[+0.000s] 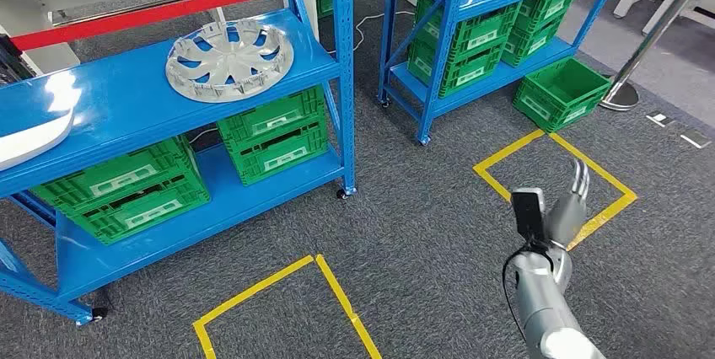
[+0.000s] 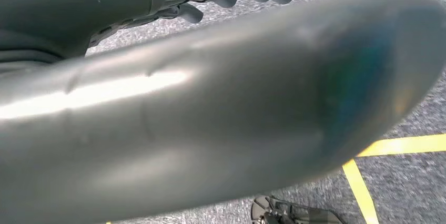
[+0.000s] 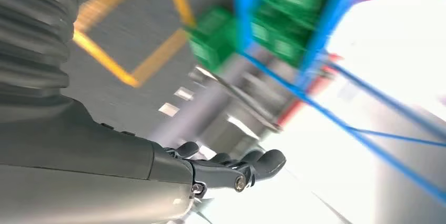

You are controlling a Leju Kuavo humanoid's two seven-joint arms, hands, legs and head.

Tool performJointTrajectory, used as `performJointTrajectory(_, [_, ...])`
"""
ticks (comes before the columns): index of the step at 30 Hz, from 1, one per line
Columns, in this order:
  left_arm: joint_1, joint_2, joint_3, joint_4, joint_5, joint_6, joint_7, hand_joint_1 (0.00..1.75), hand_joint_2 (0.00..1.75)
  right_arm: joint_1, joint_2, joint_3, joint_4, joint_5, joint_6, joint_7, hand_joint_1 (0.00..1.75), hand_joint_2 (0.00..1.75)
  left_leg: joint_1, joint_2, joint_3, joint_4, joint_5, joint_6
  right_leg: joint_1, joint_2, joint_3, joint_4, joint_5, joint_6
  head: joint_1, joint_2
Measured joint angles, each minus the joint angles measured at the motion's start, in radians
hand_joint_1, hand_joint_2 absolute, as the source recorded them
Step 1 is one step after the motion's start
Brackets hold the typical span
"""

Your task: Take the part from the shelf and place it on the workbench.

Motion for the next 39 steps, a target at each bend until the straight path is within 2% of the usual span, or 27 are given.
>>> performJointTrajectory(5, [0.000, -0.001, 0.005, 0.000, -0.002, -0.004, -0.011, 0.00, 0.00, 0.009, 0.076, 0.043, -0.216, 0.209, -0.028, 0.046, 0.00, 1.75, 0.001, -0.001, 0.000, -0.001, 0.000, -0.001, 0.000, -0.001, 0.000, 0.000, 0.000, 0.000, 0.000, 0.000])
performJointTrajectory(11, [-0.002, -0.004, 0.018, 0.000, 0.012, 0.010, -0.038, 0.00, 0.00, 0.009, 0.132, 0.178, -0.356, 0.388, 0.000, 0.072, 0.00, 1.75, 0.001, 0.000, 0.000, -0.002, 0.000, -0.001, 0.001, 0.000, 0.000, 0.000, 0.000, 0.000, 0.000, 0.000])
performJointTrajectory(15, [-0.001, -0.005, 0.025, 0.000, 0.013, 0.018, -0.045, 0.00, 0.00, 0.001, 0.144, 0.251, -0.377, 0.413, 0.017, 0.073, 0.00, 0.00, 0.001, -0.001, 0.000, -0.002, 0.001, -0.001, 0.000, 0.000, 0.000, 0.000, 0.000, -0.001, 0.000, 0.000])
performJointTrajectory(22, [-0.002, -0.004, 0.035, -0.001, 0.015, 0.038, -0.069, 0.00, 0.00, 0.013, 0.152, 0.326, -0.420, 0.407, 0.034, 0.057, 0.00, 0.00, -0.003, -0.001, -0.001, 0.001, -0.001, 0.002, -0.004, 0.000, 0.000, -0.004, 0.001, 0.003, 0.000, 0.000])
performJointTrajectory(25, [-0.002, -0.003, 0.039, -0.003, 0.016, 0.046, -0.074, 0.00, 0.00, 0.026, 0.157, 0.347, -0.448, 0.392, 0.036, 0.035, 0.00, 0.00, -0.005, 0.000, -0.002, -0.006, -0.005, 0.011, -0.006, 0.000, 0.004, -0.004, 0.009, 0.009, 0.000, 0.000])
performJointTrajectory(27, [-0.001, -0.003, 0.040, -0.004, 0.016, 0.049, -0.074, 0.00, 0.00, 0.035, 0.158, 0.357, -0.469, 0.391, 0.033, 0.021, 0.00, 0.00, -0.001, 0.000, 0.009, -0.022, -0.005, 0.020, -0.006, -0.001, 0.004, 0.015, 0.012, 0.014, 0.000, 0.000])
performJointTrajectory(29, [-0.002, -0.003, 0.041, -0.005, 0.016, 0.050, -0.074, 0.00, 0.00, 0.040, 0.158, 0.364, -0.489, 0.396, 0.029, 0.015, 0.00, 0.00, 0.003, 0.001, 0.024, -0.031, -0.003, 0.027, -0.007, -0.002, -0.034, 0.082, -0.019, 0.015, 0.001, 0.000])
performJointTrajectory(31, [-0.002, -0.003, 0.041, -0.005, 0.015, 0.050, -0.072, 0.00, 0.00, 0.051, 0.158, 0.370, -0.506, 0.405, 0.025, 0.016, 0.00, 0.00, 0.004, 0.002, 0.026, -0.032, -0.005, 0.029, -0.008, -0.004, -0.115, 0.206, -0.070, 0.017, 0.002, 0.000])
performJointTrajectory(32, [-0.001, -0.003, 0.041, -0.005, 0.015, 0.050, -0.070, 0.00, 0.00, 0.059, 0.158, 0.371, -0.512, 0.410, 0.024, 0.017, 0.00, 0.00, 0.004, 0.002, 0.027, -0.031, -0.007, 0.028, -0.009, -0.004, -0.157, 0.259, -0.084, 0.019, 0.002, 0.000])
performJointTrajectory(33, [0.000, -0.003, 0.041, -0.005, 0.015, 0.050, -0.068, 0.00, 0.00, 0.067, 0.158, 0.373, -0.518, 0.414, 0.023, 0.017, 0.00, 0.00, 0.005, 0.001, 0.029, -0.030, -0.010, 0.026, -0.010, -0.004, -0.188, 0.286, -0.080, 0.021, 0.002, 0.000])
performJointTrajectory(34, [0.000, -0.003, 0.041, -0.005, 0.015, 0.050, -0.066, 0.00, 0.00, 0.074, 0.158, 0.374, -0.525, 0.417, 0.022, 0.017, 0.00, 0.00, 0.007, 0.001, 0.032, -0.027, -0.015, 0.022, -0.012, -0.005, -0.201, 0.275, -0.054, 0.023, 0.002, 0.000])
performJointTrajectory(36, [0.001, -0.004, 0.042, -0.005, 0.015, 0.050, -0.065, 0.00, 0.00, 0.081, 0.158, 0.376, -0.536, 0.426, 0.020, 0.019, 0.00, 0.00, 0.012, 0.000, 0.040, -0.019, -0.028, 0.010, -0.017, -0.006, -0.179, 0.166, 0.036, 0.028, 0.002, 0.000])
performJointTrajectory(37, [0.000, -0.003, 0.043, -0.006, 0.015, 0.050, -0.065, 0.00, 0.00, 0.083, 0.158, 0.377, -0.540, 0.431, 0.019, 0.022, 0.00, 0.00, 0.014, -0.001, 0.043, -0.013, -0.035, 0.002, -0.017, -0.005, -0.166, 0.111, 0.058, 0.029, 0.002, 0.000])
performJointTrajectory(39, [-0.001, -0.002, 0.047, -0.007, 0.017, 0.050, -0.065, 0.00, 0.00, 0.087, 0.158, 0.382, -0.545, 0.438, 0.016, 0.026, 0.00, 0.00, 0.014, 0.000, 0.040, -0.005, -0.047, -0.014, -0.014, -0.007, -0.153, 0.064, 0.062, 0.019, 0.002, 0.000])
